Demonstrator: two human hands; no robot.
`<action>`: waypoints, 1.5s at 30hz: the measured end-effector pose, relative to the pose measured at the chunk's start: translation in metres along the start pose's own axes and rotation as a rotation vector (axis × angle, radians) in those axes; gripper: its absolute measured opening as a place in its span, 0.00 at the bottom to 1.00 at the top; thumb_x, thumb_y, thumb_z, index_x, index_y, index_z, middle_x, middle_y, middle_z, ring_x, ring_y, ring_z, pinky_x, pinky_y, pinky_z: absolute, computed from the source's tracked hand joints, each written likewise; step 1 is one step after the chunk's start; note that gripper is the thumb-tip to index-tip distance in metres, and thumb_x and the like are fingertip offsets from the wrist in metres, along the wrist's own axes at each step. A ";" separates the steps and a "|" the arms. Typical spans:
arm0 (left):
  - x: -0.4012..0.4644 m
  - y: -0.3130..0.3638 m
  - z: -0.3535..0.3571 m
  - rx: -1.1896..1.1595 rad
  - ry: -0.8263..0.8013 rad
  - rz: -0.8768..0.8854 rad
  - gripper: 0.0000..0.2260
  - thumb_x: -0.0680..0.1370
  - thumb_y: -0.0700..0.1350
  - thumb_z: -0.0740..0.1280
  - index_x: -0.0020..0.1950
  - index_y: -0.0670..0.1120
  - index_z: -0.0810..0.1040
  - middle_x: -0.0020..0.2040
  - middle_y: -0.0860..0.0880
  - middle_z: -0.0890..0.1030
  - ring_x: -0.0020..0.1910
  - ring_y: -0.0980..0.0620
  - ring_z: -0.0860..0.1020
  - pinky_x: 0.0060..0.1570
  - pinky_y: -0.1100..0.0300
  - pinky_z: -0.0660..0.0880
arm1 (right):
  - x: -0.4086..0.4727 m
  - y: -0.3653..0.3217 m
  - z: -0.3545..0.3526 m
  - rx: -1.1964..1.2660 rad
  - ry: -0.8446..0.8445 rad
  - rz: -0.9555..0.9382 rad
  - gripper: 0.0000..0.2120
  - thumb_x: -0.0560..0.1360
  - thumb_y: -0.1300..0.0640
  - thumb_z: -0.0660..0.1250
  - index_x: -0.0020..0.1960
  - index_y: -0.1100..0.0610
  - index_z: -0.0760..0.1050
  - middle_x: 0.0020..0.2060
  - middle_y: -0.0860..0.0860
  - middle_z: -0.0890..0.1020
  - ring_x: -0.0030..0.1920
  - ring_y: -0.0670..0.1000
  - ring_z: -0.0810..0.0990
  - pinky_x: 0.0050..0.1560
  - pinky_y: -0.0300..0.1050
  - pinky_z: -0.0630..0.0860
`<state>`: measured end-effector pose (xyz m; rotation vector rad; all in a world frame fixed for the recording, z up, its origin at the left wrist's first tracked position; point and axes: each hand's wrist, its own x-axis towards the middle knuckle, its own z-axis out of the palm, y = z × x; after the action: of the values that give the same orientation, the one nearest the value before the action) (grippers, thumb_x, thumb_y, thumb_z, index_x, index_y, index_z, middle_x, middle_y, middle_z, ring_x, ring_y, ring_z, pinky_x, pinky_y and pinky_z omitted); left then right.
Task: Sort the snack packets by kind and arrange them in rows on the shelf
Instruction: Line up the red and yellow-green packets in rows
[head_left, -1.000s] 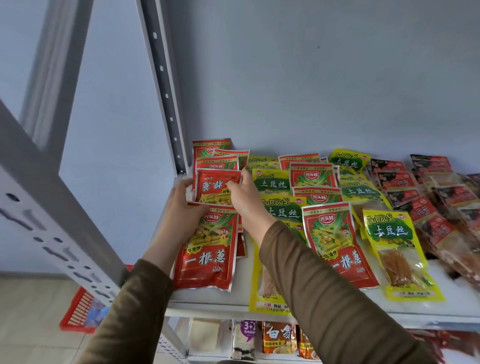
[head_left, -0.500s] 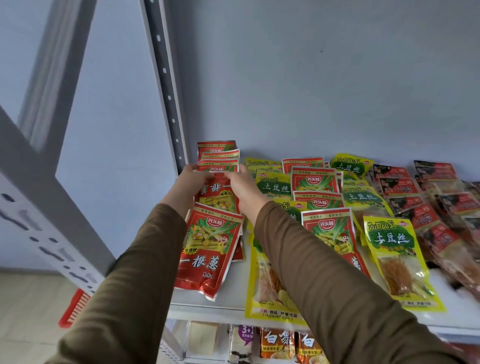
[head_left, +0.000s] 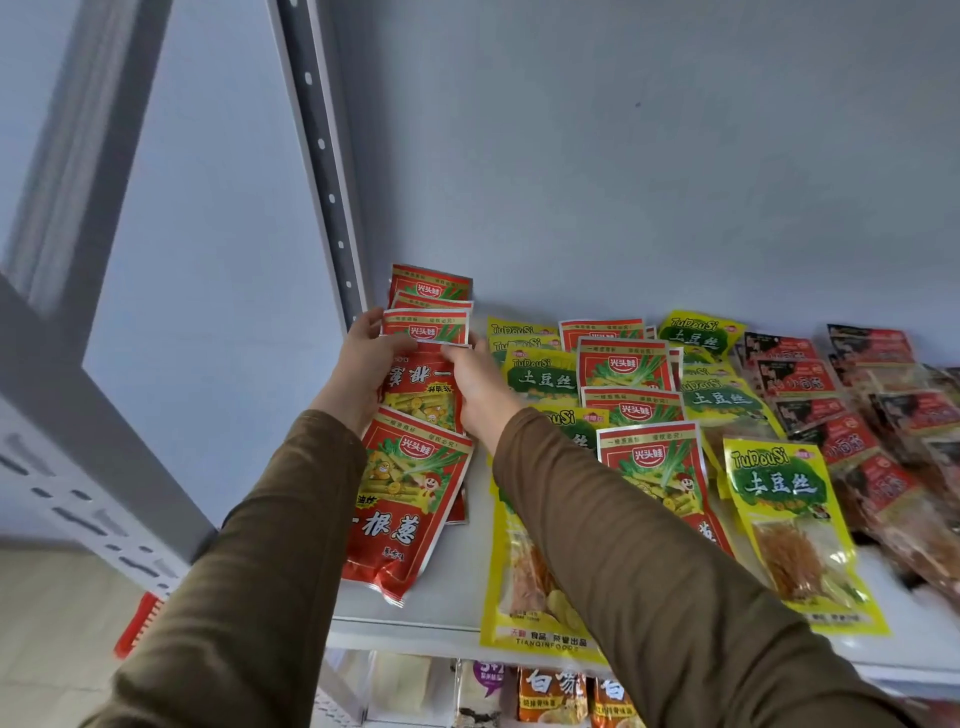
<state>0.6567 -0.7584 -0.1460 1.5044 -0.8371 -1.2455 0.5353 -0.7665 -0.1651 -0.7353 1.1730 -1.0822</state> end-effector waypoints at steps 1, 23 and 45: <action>0.000 -0.001 0.000 -0.007 0.005 0.011 0.25 0.79 0.42 0.72 0.73 0.54 0.67 0.58 0.50 0.82 0.49 0.46 0.86 0.49 0.47 0.84 | -0.001 0.000 0.000 0.005 -0.008 0.004 0.15 0.81 0.57 0.65 0.67 0.51 0.69 0.54 0.58 0.83 0.49 0.58 0.85 0.50 0.56 0.83; -0.043 -0.010 -0.023 0.614 0.069 0.118 0.29 0.81 0.55 0.67 0.79 0.51 0.62 0.74 0.45 0.73 0.54 0.46 0.83 0.54 0.45 0.82 | -0.023 -0.002 -0.012 -0.162 0.031 -0.034 0.12 0.84 0.61 0.55 0.57 0.57 0.78 0.49 0.58 0.85 0.48 0.58 0.86 0.52 0.59 0.83; -0.097 -0.053 -0.048 0.830 0.173 0.280 0.11 0.81 0.51 0.68 0.61 0.52 0.70 0.47 0.53 0.80 0.41 0.56 0.78 0.34 0.61 0.72 | -0.078 -0.003 -0.025 -0.099 -0.086 0.058 0.20 0.83 0.66 0.58 0.74 0.62 0.63 0.46 0.49 0.79 0.40 0.47 0.79 0.38 0.45 0.74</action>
<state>0.6759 -0.6417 -0.1672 2.0001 -1.4925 -0.5499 0.5086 -0.6923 -0.1417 -0.8121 1.1737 -0.9406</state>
